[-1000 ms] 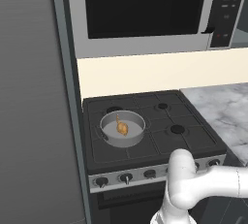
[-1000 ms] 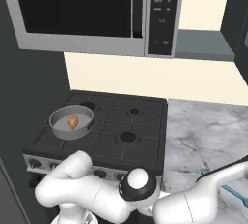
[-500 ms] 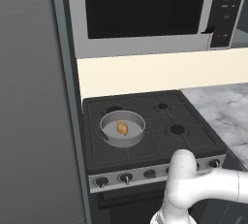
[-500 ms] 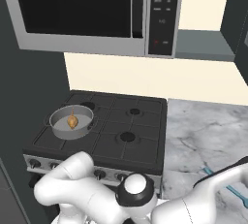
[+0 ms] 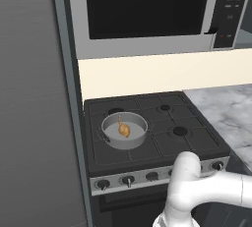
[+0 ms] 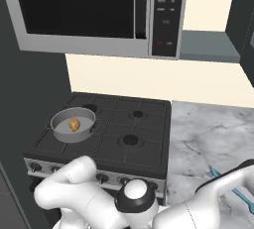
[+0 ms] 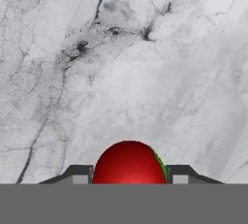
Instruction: Put the onion and tomato in the pot. Retrieve the spatula and lightly stir the vegetables in the pot.
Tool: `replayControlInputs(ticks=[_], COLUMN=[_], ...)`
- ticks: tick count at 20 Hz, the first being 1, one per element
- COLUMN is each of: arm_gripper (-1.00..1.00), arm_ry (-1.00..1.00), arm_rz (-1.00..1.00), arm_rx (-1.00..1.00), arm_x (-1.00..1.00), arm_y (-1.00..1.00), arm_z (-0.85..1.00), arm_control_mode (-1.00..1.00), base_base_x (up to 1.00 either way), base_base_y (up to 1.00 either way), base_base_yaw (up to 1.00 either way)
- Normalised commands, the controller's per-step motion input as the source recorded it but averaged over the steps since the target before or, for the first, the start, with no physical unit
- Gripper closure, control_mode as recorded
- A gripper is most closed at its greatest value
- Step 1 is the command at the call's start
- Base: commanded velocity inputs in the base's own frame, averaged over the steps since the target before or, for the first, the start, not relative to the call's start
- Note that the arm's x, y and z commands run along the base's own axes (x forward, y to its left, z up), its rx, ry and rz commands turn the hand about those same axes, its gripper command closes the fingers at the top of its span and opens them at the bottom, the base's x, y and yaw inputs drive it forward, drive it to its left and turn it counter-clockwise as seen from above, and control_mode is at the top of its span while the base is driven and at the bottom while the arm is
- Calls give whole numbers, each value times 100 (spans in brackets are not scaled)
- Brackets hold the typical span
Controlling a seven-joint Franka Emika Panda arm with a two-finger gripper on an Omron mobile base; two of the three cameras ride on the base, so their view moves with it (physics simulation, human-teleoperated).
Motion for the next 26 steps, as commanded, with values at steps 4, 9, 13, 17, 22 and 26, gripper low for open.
replayControlInputs(ticks=[4, 9, 13, 17, 22, 26], arm_gripper=[100, 100, 100, 100, 100, 100], arm_ry=[-3, -24, -32, -23, -11, -11], arm_rz=[0, 0, 0, 0, 0, 0], arm_rx=[0, 0, 0, 0, -7, -12], arm_x=[-4, -1, 0, 0, 13, 35], arm_y=[5, 13, 31, 51, 80, 100], arm_z=[2, 51, 74, 63, 3, 18], arm_control_mode=[-100, -100, -100, -100, -100, -100], base_base_x=[0, 0, 0, 0, 0, 0], base_base_y=[0, 0, 0, 0, 0, 0], base_base_yaw=[0, 0, 0, 0, 0, 0])
